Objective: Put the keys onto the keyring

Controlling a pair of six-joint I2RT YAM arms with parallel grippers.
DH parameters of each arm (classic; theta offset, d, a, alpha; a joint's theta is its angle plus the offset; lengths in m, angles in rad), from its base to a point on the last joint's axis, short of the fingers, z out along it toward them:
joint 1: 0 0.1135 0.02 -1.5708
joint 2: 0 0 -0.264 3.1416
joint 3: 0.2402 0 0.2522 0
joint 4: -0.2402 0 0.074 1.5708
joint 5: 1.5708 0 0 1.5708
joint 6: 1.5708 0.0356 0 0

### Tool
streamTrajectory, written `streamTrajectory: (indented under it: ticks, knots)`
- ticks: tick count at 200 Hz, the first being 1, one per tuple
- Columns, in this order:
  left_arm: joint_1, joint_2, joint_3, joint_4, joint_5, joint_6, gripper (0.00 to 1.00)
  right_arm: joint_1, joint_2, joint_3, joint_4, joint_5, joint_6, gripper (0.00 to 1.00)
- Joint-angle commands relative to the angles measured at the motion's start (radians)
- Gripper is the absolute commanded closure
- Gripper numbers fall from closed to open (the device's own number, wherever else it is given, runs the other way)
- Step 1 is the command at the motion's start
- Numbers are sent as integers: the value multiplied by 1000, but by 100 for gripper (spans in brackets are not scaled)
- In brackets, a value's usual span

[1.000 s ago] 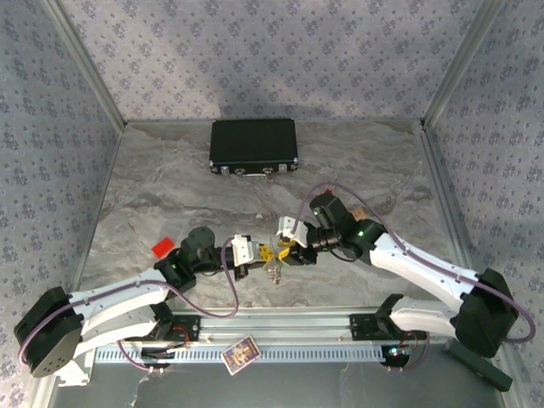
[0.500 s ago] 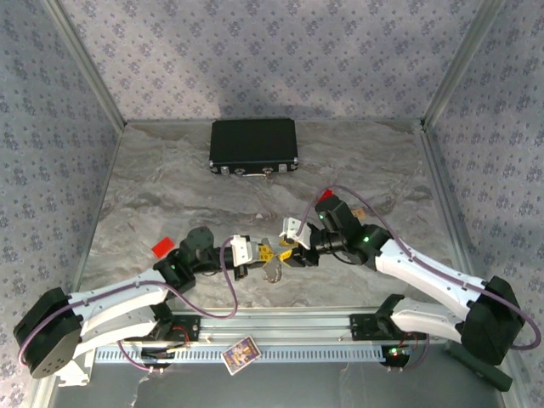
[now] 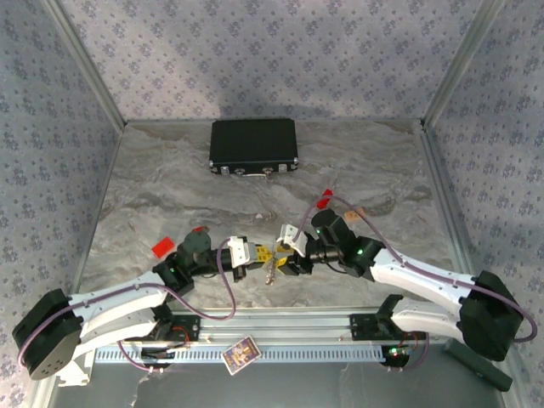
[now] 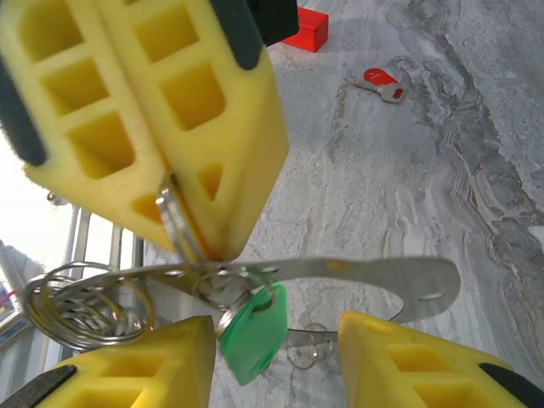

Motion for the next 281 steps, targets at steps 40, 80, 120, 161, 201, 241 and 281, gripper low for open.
streamTrajectory:
  ticks: [40, 80, 120, 161, 201, 241, 281]
  knots:
    - [-3, -24, 6, 76, -7, -31, 100, 9, 49, -25, 130, 20, 24, 74]
    - [-3, -31, 17, 44, -20, -34, 100, 9, -5, -32, 102, 69, 1, 87]
    - [-3, -39, 14, 32, -37, -24, 100, 12, -51, 4, -24, 146, -48, 100]
    - [-3, -45, 28, -37, -30, -1, 100, 29, -73, 89, -177, 216, -126, 100]
    - [-1, -58, 31, -70, -35, 15, 100, 51, -71, 171, -284, 261, -210, 100]
    - [-3, -85, 31, -94, -44, 18, 100, 55, -64, 203, -306, 269, -243, 100]
    - [-1, -92, 29, -97, -45, 23, 100, 58, -53, 222, -328, 272, -253, 100]
